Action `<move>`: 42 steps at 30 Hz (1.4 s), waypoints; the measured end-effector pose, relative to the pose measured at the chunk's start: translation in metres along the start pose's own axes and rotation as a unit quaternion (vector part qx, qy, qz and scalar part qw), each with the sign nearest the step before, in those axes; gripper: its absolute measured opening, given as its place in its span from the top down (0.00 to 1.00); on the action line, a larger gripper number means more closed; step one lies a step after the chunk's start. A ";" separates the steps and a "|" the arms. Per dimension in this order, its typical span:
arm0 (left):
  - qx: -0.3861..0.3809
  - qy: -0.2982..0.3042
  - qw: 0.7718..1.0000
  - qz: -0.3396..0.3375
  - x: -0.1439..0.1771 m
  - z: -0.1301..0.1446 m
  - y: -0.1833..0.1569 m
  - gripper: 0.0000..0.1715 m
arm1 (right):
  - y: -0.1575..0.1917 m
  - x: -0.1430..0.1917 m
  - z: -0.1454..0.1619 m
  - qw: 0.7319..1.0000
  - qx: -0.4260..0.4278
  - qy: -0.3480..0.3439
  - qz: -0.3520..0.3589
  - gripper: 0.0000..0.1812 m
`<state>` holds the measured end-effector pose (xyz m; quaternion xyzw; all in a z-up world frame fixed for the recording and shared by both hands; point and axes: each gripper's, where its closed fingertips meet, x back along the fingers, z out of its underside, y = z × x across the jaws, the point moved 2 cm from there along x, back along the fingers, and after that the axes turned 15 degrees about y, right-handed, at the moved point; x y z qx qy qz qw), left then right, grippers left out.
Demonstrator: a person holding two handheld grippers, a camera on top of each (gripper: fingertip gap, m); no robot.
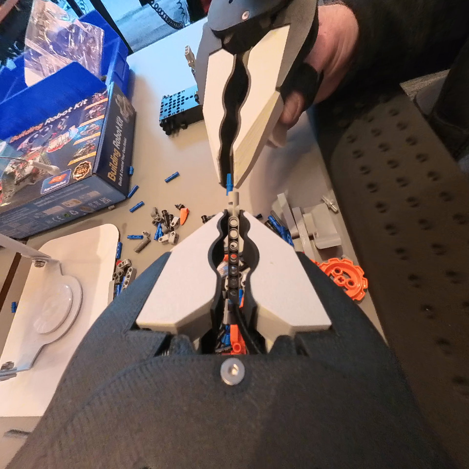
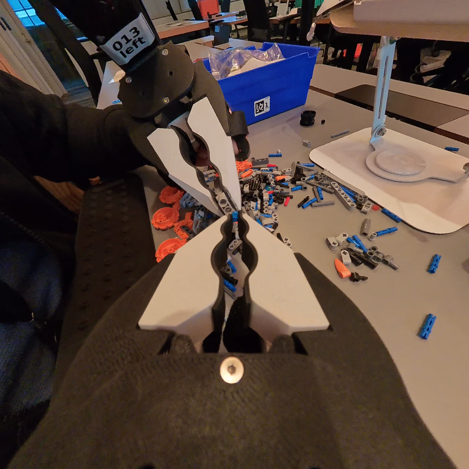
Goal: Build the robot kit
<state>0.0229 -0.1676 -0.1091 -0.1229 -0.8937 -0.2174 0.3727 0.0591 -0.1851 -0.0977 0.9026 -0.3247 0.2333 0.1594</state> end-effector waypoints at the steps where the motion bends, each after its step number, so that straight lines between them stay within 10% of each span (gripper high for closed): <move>1: 0.003 -0.001 1.000 0.005 0.000 0.000 -0.001 0.97 | 0.000 0.000 0.000 1.000 0.001 0.001 0.001 0.99; 42: -0.041 -0.040 0.998 -0.040 0.015 -0.015 -0.003 0.98 | 0.014 0.010 -0.008 0.993 0.109 0.009 0.039 0.99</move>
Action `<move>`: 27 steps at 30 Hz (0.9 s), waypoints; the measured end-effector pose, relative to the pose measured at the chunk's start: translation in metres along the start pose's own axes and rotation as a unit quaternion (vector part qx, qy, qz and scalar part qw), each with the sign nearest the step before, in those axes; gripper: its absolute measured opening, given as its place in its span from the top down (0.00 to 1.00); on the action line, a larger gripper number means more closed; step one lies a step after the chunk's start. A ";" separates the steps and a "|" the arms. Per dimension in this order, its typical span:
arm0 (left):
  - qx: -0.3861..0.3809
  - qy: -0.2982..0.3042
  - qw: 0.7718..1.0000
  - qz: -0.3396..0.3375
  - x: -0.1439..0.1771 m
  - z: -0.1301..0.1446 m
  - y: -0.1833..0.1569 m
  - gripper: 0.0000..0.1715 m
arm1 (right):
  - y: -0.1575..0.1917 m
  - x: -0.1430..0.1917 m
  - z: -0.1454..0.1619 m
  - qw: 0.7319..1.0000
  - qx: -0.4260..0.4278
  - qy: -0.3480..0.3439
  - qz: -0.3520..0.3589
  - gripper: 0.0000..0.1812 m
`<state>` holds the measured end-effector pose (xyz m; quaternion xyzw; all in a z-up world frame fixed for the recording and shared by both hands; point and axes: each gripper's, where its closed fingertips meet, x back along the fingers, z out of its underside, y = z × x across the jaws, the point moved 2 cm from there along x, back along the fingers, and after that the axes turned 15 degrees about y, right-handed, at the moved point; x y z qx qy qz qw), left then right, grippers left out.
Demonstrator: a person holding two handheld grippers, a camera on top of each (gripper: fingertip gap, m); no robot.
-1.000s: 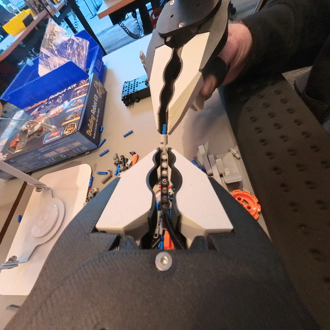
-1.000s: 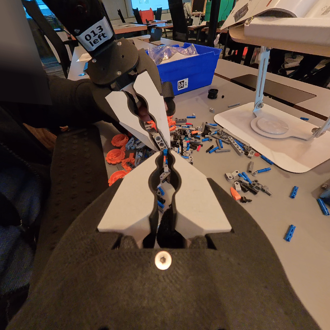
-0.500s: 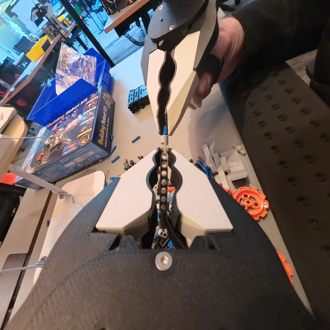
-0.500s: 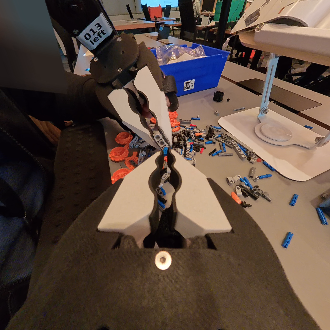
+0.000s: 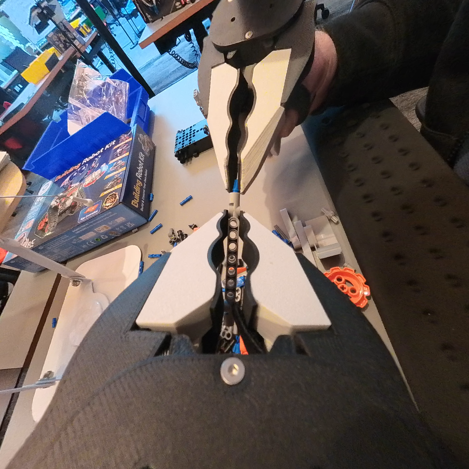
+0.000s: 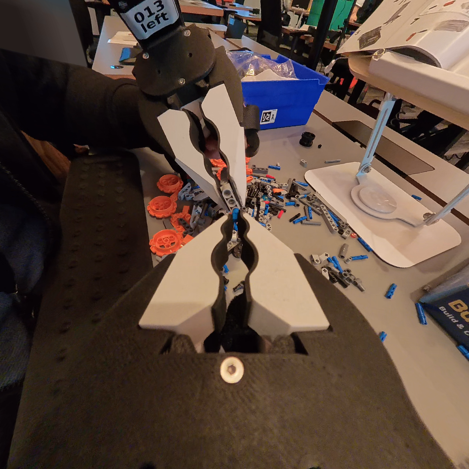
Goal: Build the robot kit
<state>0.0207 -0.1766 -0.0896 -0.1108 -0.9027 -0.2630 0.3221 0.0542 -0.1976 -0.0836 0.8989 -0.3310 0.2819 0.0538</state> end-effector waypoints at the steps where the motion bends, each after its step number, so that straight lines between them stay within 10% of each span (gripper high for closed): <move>1: -0.005 0.004 1.000 -0.002 0.000 0.000 0.000 0.98 | 0.000 -0.001 0.001 1.000 0.002 0.003 -0.001 0.99; 27: -0.010 0.013 1.000 -0.024 0.001 -0.004 0.007 0.97 | -0.006 0.006 -0.008 0.999 -0.022 -0.037 -0.007 0.96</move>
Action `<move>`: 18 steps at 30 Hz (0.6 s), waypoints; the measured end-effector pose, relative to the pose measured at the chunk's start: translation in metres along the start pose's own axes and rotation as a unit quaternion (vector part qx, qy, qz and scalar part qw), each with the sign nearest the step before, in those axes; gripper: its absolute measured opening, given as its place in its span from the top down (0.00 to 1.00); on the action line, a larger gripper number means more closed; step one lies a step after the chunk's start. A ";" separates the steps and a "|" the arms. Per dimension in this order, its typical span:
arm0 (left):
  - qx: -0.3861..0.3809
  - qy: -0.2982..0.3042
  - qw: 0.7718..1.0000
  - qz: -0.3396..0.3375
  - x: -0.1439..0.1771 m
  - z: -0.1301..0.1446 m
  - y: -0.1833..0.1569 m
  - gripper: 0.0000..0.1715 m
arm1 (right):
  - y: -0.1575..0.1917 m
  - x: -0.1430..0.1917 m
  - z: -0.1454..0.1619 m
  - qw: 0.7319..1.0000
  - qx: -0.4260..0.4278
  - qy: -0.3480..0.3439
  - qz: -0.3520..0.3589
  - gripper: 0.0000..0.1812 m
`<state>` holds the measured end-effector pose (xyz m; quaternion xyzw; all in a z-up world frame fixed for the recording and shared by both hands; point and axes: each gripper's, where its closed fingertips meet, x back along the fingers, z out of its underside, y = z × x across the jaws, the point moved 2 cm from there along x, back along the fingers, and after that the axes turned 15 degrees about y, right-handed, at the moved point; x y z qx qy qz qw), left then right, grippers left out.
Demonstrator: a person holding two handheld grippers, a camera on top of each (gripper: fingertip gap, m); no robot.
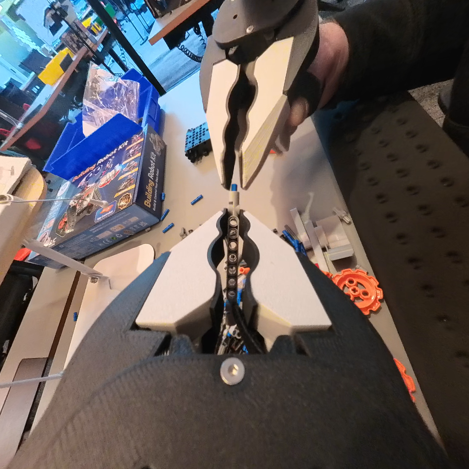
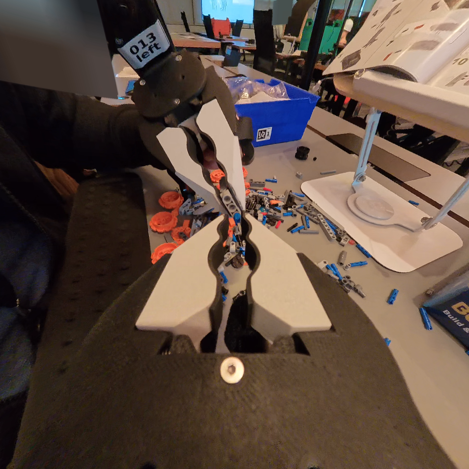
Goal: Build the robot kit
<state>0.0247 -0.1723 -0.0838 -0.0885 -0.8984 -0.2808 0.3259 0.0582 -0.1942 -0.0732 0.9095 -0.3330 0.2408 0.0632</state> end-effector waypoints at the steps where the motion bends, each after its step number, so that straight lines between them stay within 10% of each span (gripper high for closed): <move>1: 0.004 -0.004 1.000 0.001 0.001 -0.001 0.001 0.97 | 0.000 0.000 0.002 1.000 -0.002 0.002 -0.001 0.96; 18: -0.009 0.009 1.000 0.001 -0.002 0.000 -0.001 0.97 | -0.002 0.004 0.006 0.999 -0.024 -0.009 -0.019 0.94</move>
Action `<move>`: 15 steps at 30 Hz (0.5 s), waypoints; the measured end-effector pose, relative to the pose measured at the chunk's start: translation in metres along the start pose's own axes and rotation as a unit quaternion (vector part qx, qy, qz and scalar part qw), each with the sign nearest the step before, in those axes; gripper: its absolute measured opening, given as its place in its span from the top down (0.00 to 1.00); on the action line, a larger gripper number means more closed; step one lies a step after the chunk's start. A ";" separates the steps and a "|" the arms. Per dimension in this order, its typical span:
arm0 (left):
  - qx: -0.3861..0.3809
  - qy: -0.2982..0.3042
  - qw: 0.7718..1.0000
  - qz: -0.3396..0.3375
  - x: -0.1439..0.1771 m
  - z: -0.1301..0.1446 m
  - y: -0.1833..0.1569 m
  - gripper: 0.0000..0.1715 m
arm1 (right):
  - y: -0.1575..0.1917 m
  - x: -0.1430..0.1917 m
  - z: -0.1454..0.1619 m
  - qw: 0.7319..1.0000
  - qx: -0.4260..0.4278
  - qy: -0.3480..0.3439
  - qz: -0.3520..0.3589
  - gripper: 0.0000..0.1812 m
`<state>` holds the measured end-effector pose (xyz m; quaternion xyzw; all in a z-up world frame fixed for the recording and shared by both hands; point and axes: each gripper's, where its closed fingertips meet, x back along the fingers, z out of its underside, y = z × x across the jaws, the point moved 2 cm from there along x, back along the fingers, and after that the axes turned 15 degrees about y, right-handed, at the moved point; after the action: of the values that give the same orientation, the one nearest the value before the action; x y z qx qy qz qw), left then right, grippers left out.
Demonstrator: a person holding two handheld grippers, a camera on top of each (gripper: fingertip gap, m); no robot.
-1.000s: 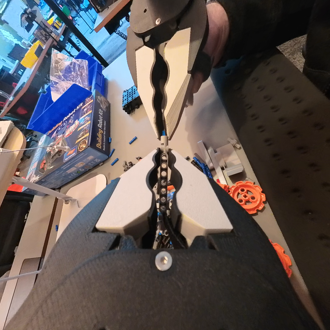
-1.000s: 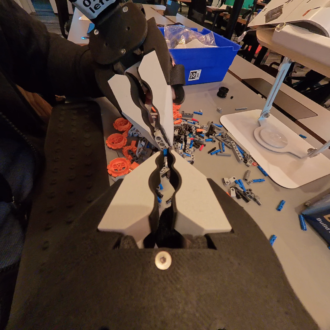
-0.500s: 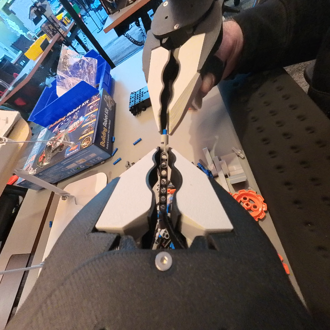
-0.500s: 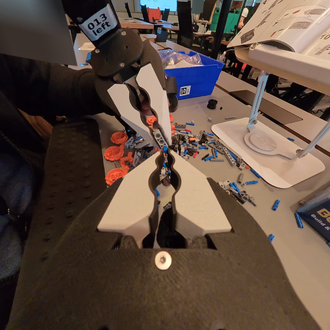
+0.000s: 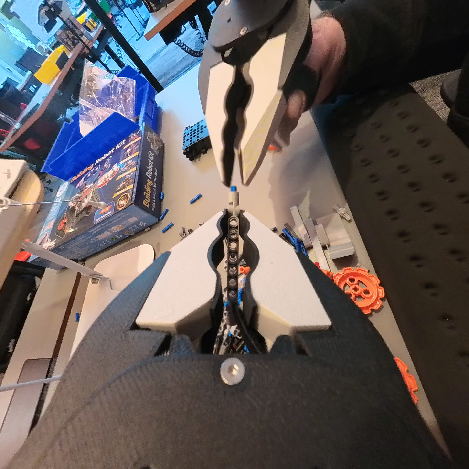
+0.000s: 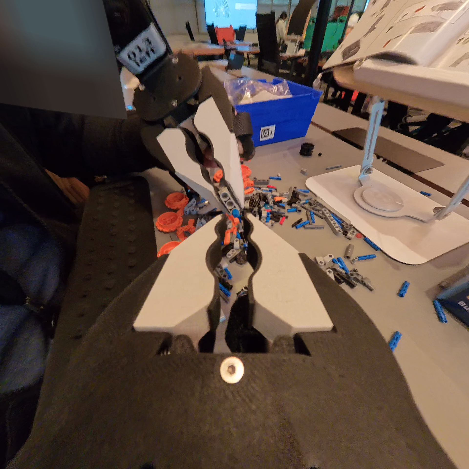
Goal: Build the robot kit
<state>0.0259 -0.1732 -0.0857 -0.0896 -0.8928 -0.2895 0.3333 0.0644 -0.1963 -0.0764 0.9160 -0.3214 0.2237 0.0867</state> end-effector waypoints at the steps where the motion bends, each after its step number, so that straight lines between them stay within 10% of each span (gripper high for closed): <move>1: 0.005 -0.001 1.000 0.005 0.000 0.001 0.000 0.97 | -0.001 0.004 -0.003 1.000 -0.002 -0.012 0.000 0.89; 15: 0.027 -0.046 0.998 0.033 0.006 -0.010 -0.001 0.95 | 0.009 -0.006 -0.007 0.996 0.059 0.028 0.057 0.97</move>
<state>0.0265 -0.1802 -0.0761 -0.1232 -0.9111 -0.2498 0.3038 0.0516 -0.1978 -0.0729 0.8930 -0.3567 0.2729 0.0286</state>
